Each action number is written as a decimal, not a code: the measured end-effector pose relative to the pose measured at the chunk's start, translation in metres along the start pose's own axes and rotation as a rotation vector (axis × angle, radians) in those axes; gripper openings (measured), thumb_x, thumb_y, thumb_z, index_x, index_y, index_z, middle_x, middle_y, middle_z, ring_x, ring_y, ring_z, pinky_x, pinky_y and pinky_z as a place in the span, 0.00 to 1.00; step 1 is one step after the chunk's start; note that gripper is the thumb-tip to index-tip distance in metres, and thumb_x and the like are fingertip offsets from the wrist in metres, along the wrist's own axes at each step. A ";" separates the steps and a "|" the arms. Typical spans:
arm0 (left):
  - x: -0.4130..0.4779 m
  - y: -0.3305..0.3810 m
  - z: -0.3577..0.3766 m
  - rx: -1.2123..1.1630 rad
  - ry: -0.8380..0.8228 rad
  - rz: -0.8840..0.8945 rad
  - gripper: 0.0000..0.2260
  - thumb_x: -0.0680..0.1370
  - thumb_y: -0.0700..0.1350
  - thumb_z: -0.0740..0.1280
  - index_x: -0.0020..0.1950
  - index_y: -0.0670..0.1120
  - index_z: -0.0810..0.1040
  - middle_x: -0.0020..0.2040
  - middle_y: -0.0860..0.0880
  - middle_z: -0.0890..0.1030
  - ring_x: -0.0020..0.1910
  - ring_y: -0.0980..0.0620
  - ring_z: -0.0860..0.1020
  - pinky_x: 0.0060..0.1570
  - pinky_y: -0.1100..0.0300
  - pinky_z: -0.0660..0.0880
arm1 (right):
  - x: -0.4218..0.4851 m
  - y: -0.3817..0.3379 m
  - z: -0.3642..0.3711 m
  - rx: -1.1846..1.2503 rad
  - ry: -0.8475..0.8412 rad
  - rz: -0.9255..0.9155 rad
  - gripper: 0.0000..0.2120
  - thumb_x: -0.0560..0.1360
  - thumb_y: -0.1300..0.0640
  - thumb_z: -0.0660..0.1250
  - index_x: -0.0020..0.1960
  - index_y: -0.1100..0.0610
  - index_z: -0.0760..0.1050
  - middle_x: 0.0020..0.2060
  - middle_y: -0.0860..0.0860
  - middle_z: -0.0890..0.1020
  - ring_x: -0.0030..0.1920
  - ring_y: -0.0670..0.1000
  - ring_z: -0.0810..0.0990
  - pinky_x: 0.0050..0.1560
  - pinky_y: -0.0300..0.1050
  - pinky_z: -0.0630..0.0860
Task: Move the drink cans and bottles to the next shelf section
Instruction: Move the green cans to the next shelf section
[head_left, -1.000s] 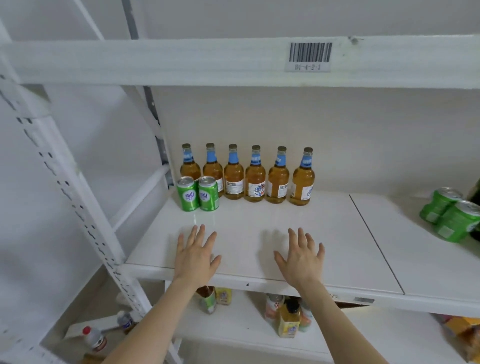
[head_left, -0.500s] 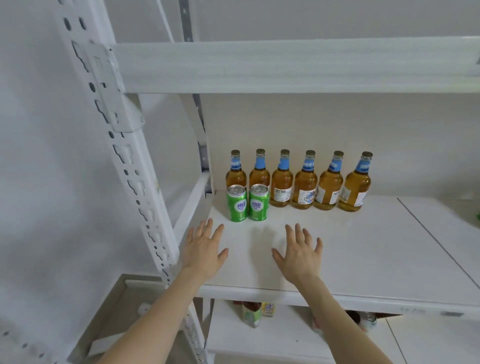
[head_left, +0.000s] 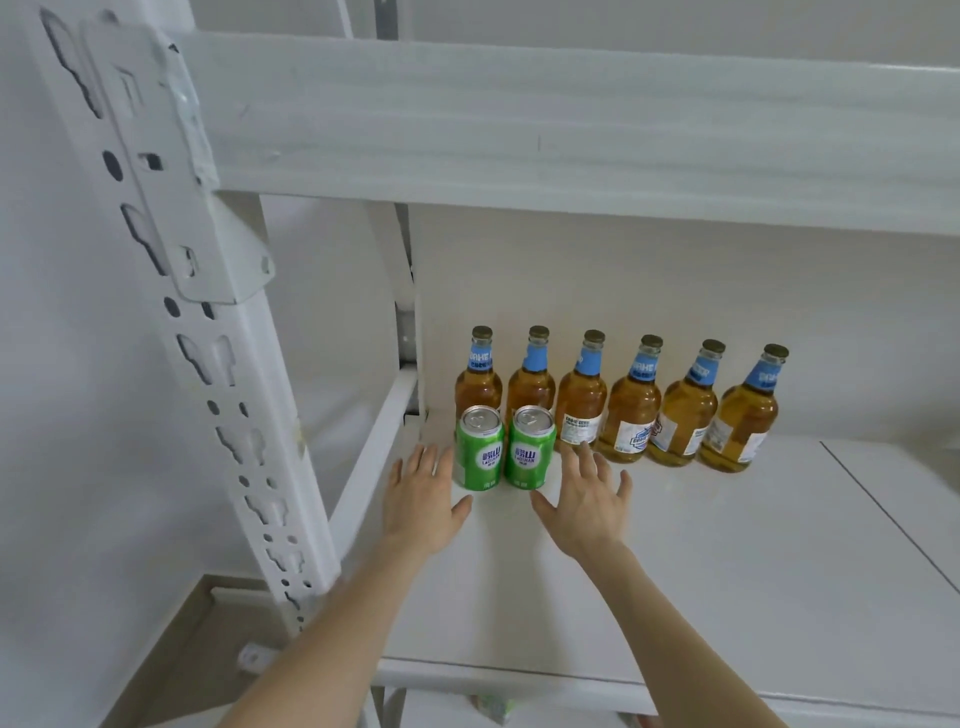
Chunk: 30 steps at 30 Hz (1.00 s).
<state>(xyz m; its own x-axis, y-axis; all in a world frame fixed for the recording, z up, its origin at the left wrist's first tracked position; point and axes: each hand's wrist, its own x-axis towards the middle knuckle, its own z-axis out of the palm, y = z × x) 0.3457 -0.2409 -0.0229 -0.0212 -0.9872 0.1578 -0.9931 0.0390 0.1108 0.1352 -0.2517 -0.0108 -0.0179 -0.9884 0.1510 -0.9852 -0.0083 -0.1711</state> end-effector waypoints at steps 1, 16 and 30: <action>0.006 0.000 0.004 -0.028 0.015 -0.012 0.33 0.80 0.61 0.58 0.80 0.46 0.54 0.79 0.46 0.60 0.79 0.47 0.56 0.76 0.48 0.55 | 0.006 0.000 0.002 0.017 0.002 -0.004 0.38 0.76 0.34 0.59 0.79 0.49 0.51 0.80 0.52 0.56 0.78 0.55 0.55 0.75 0.62 0.53; 0.064 -0.003 0.051 -1.047 -0.099 -0.224 0.32 0.65 0.55 0.80 0.65 0.57 0.70 0.61 0.53 0.81 0.54 0.58 0.81 0.57 0.56 0.79 | 0.072 0.009 0.028 1.055 -0.171 0.014 0.33 0.69 0.53 0.79 0.70 0.53 0.69 0.61 0.48 0.80 0.61 0.50 0.78 0.61 0.52 0.78; 0.035 0.002 0.045 -1.209 -0.115 -0.317 0.32 0.54 0.52 0.84 0.52 0.60 0.72 0.47 0.62 0.84 0.46 0.62 0.83 0.47 0.58 0.81 | 0.046 0.015 0.023 1.333 -0.210 0.134 0.30 0.64 0.61 0.82 0.61 0.47 0.73 0.55 0.44 0.83 0.54 0.46 0.82 0.52 0.45 0.79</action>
<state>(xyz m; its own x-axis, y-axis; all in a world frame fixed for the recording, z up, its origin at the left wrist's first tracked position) 0.3383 -0.2825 -0.0613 0.1279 -0.9845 -0.1201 -0.2161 -0.1458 0.9654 0.1236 -0.3013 -0.0292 0.0446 -0.9965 -0.0707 -0.0631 0.0678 -0.9957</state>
